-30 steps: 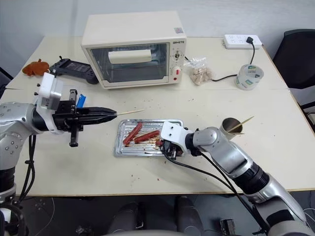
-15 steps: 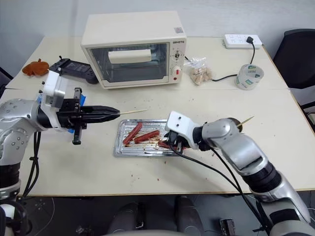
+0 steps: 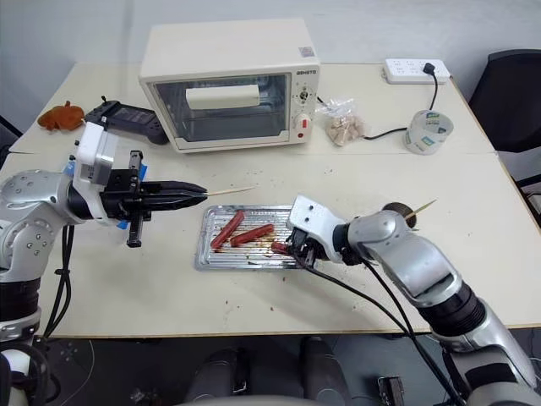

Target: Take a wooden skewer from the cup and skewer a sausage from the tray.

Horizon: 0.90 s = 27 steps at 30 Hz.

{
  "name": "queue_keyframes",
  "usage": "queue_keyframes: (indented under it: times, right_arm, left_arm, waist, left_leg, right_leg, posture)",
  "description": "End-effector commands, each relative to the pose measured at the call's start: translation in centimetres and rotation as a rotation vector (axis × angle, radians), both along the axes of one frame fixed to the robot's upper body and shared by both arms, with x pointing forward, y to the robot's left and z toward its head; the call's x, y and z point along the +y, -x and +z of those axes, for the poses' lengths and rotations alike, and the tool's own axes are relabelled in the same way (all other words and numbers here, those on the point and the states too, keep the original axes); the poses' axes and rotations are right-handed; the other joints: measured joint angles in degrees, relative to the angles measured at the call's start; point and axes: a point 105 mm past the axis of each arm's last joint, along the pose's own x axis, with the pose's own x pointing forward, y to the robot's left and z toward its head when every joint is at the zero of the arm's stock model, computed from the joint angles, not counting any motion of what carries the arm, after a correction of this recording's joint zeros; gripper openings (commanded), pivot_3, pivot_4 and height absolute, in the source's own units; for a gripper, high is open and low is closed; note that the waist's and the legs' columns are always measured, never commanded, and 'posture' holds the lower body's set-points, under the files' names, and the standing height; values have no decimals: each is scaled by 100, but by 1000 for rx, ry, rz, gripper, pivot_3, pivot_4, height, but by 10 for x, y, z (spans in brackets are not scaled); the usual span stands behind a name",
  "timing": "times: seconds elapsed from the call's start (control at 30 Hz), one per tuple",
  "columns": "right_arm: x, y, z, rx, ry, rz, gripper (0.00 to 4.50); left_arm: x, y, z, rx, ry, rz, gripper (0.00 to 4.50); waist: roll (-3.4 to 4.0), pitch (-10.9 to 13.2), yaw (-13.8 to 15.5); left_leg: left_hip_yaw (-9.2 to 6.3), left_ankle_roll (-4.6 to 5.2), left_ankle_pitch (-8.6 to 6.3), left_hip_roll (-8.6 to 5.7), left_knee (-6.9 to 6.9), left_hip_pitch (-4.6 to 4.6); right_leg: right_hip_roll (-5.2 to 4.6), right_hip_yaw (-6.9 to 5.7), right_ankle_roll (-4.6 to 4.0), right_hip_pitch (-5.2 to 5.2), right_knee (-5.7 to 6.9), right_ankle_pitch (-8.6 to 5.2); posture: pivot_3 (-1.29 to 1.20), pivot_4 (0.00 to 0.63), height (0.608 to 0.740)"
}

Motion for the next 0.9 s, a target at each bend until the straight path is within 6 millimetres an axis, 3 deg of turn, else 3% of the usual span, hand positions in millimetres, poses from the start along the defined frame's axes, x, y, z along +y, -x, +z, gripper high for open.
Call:
queue_keyframes:
  times: [0.03, 0.6, 0.77, 0.9]
  right_arm:
    - [4, 0, -4, -39, 12, 17, 950]
    - [0, -2, -30, 1, 32, -13, 950]
    - [-1, -1, -31, 16, 20, -16, 41]
    - [1, 3, -14, 18, -16, 5, 28]
  left_arm:
    - [-4, 3, 9, -50, -5, -20, 0]
    - [-7, 1, 13, -64, -1, -23, 0]
    - [-7, 0, 13, -65, -2, -25, 0]
    - [-5, -1, 13, -59, -6, -24, 0]
  waist:
    - [0, 0, 2]
    - [-3, -2, 1]
    - [-7, -4, 0]
    - [-7, -4, 4]
  left_leg:
    - [0, 0, 0, 0, 0, 0]
    - [26, -3, 2, 1, 2, 3]
    - [28, -3, 2, 1, 3, 9]
    - [29, -4, 2, 0, 4, 10]
  right_leg:
    - [0, 0, 0, 0, 0, 0]
    - [2, 2, 0, 1, 6, 0]
    - [2, 4, 0, 4, 12, 0]
    - [2, 5, -1, 4, 16, 0]
  posture:
    - [0, 150, 740]
    - [0, 150, 740]
    - [0, 150, 740]
    - [0, 150, 740]
